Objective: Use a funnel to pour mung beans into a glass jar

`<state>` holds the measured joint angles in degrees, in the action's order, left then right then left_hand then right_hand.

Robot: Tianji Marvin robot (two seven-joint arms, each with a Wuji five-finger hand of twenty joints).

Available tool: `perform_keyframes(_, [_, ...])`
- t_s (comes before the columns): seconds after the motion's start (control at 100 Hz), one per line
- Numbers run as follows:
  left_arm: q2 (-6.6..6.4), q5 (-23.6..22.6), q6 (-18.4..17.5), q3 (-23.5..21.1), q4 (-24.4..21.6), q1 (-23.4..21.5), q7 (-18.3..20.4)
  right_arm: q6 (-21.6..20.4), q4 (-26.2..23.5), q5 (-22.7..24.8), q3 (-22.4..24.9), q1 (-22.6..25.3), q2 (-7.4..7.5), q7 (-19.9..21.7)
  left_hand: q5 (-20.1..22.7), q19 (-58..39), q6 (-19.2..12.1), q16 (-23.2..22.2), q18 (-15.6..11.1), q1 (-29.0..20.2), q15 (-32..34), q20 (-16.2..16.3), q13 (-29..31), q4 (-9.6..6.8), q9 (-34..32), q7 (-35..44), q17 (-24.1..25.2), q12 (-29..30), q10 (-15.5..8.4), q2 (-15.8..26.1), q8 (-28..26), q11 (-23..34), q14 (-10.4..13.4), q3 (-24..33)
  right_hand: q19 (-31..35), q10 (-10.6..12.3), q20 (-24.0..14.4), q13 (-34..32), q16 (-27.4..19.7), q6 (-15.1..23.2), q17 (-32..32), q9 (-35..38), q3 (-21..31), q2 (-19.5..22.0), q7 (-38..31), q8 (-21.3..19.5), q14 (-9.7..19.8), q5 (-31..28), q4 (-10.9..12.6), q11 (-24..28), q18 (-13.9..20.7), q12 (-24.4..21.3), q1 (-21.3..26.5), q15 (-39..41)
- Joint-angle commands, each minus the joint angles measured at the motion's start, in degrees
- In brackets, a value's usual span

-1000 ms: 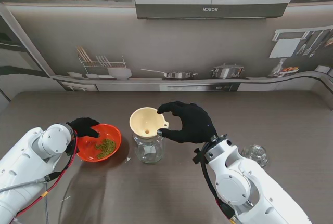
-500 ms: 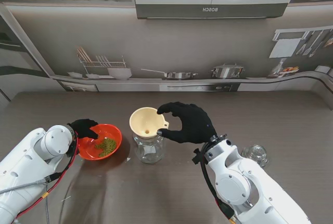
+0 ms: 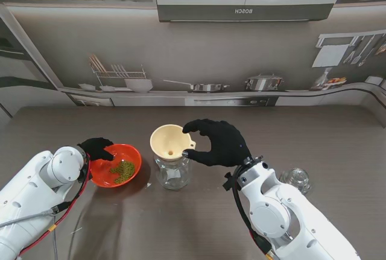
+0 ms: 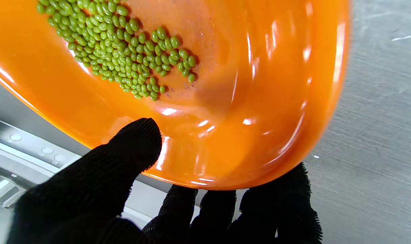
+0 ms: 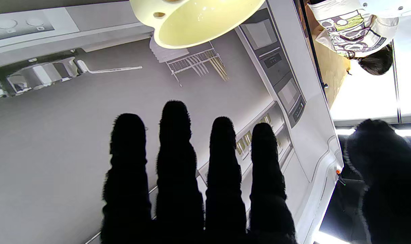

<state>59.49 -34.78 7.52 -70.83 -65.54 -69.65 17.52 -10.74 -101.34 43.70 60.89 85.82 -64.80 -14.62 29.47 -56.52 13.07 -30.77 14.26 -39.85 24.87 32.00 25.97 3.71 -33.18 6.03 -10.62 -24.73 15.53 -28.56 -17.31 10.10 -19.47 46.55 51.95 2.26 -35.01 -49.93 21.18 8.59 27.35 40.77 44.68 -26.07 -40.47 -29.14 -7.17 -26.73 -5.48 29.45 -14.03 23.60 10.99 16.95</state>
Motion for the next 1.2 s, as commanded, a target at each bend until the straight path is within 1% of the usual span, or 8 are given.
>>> perform_keyframes(0.0, [0.48, 0.2, 0.23, -0.12, -0.26, -0.45, 0.42, -0.12, 0.01, 0.04, -0.1, 0.17, -0.16, 0.87, -1.61, -1.38, -0.18, -0.93, 1.15, 1.26, 0.56, 0.82, 0.38, 1.33, 1.52, -1.05, 0.29, 0.5, 0.62, -2.43, 0.69, -1.26, -1.38, 0.62, 0.68, -0.22, 0.22, -1.27, 0.7, -0.35, 0.09, 0.1, 1.35, 2.0, -0.29, 0.96, 0.93, -0.35, 0.92, -0.43, -1.49, 0.11, -2.09, 0.34])
perform_keyframes(0.35, [0.47, -0.28, 1.38, -0.05, -0.65, -0.74, 0.36, 0.0, 0.1, -0.1, -0.05, 0.19, -0.17, 0.94, -1.77, -2.25, 0.85, -1.86, 1.78, 1.18, 2.43, 1.4, 3.47, 1.26, 1.85, -0.79, -2.07, 1.03, 0.89, -2.68, 1.27, -1.27, -1.72, 0.74, 0.73, -0.35, 0.27, -1.35, 0.73, -0.48, 0.09, 0.29, 1.54, 2.14, -0.34, 1.03, 0.83, -0.62, 0.91, -0.51, -1.58, 0.12, -2.15, 0.33])
perform_keyframes(0.5, [0.44, -0.67, 1.26, 0.3, -0.32, -0.58, 0.18, -0.05, 0.16, -0.17, -0.05, 0.17, -0.18, 0.93, 2.19, -7.18, 2.22, -6.14, 1.7, 0.43, 9.27, 3.76, 6.15, 1.7, -0.79, 2.04, -4.32, -4.26, 1.52, -3.56, -0.95, 3.18, -0.71, 2.58, 0.77, -0.31, 0.27, -1.48, 0.77, -0.4, 0.14, 0.48, 1.61, 2.17, -0.34, 1.06, 0.82, -0.68, 0.89, -0.48, -1.54, 0.14, -2.17, 0.38])
perform_keyframes(0.66, [0.42, -1.34, 1.33, 0.87, 0.07, -0.35, -0.04, -0.03, 0.25, -0.2, -0.04, 0.15, -0.18, 0.93, 8.47, -15.57, 3.01, -13.73, 0.34, -1.12, 22.3, 7.56, 10.94, 2.13, -3.9, 7.04, -8.64, -12.62, 1.9, -4.55, -5.62, 10.59, 1.57, 5.11, 0.77, -0.48, 0.3, -1.42, 0.76, -0.46, 0.1, 0.37, 1.66, 2.19, -0.41, 1.07, 0.84, -0.81, 0.88, -0.55, -1.53, 0.13, -2.21, 0.33])
perform_keyframes(0.86, [0.53, -2.4, 2.96, 1.91, 0.48, -0.1, -1.05, 0.01, 0.31, -0.37, -0.02, 0.12, -0.21, 0.96, 13.21, -21.56, 2.75, -15.22, -1.17, -3.15, 29.09, 7.54, 18.0, 2.18, -9.51, 16.79, -15.98, -19.63, 1.65, -5.57, -11.9, 18.46, 4.68, 7.96, 0.79, -0.43, 0.32, -1.42, 0.77, -0.56, 0.1, 0.38, 1.77, 2.26, -0.47, 1.09, 0.83, -0.99, 0.88, -0.56, -1.55, 0.14, -2.19, 0.33])
perform_keyframes(0.91, [0.52, -2.7, 3.52, 2.28, 0.6, 0.0, -1.12, 0.0, 0.33, -0.4, 0.0, 0.13, -0.21, 0.94, 13.66, -22.09, 2.16, -14.81, -1.31, -4.54, 29.32, 6.89, 19.53, 3.91, -10.89, 20.02, -17.52, -20.49, 1.44, -6.44, -13.99, 19.55, 5.2, 7.3, 0.8, -0.46, 0.32, -1.46, 0.77, -0.58, 0.12, 0.47, 1.79, 2.27, -0.52, 1.09, 0.83, -1.15, 0.88, -0.52, -1.52, 0.16, -2.21, 0.35])
perform_keyframes(0.97, [0.52, -3.37, 3.93, 2.8, 0.89, 0.14, -1.5, -0.02, 0.35, -0.45, 0.02, 0.14, -0.22, 0.93, 14.16, -23.74, 1.12, -14.5, -1.44, -6.91, 30.56, 5.74, 22.01, 6.04, -13.61, 24.13, -19.82, -29.73, 0.86, -8.13, -15.59, 19.84, 6.09, 5.6, 0.77, -0.39, 0.34, -1.46, 0.78, -0.64, 0.07, 0.44, 1.84, 2.26, -0.57, 1.09, 0.76, -1.29, 0.88, -0.55, -1.55, 0.15, -2.17, 0.35])
perform_keyframes(1.19, [0.96, -3.61, 4.38, 4.44, 2.64, 0.8, -4.04, -0.11, 0.46, -0.58, 0.04, 0.12, -0.22, 0.97, 20.9, -30.42, -4.9, -14.59, 0.81, -11.3, 36.93, 5.27, 33.45, 6.8, -28.21, 45.66, -28.81, -39.49, -2.55, -9.27, -12.22, 19.52, 7.44, 0.57, 0.8, -0.4, 0.36, -1.54, 0.78, -0.74, 0.1, 0.47, 2.04, 2.4, -0.71, 1.14, 0.79, -1.85, 0.88, -0.57, -1.57, 0.15, -2.25, 0.37])
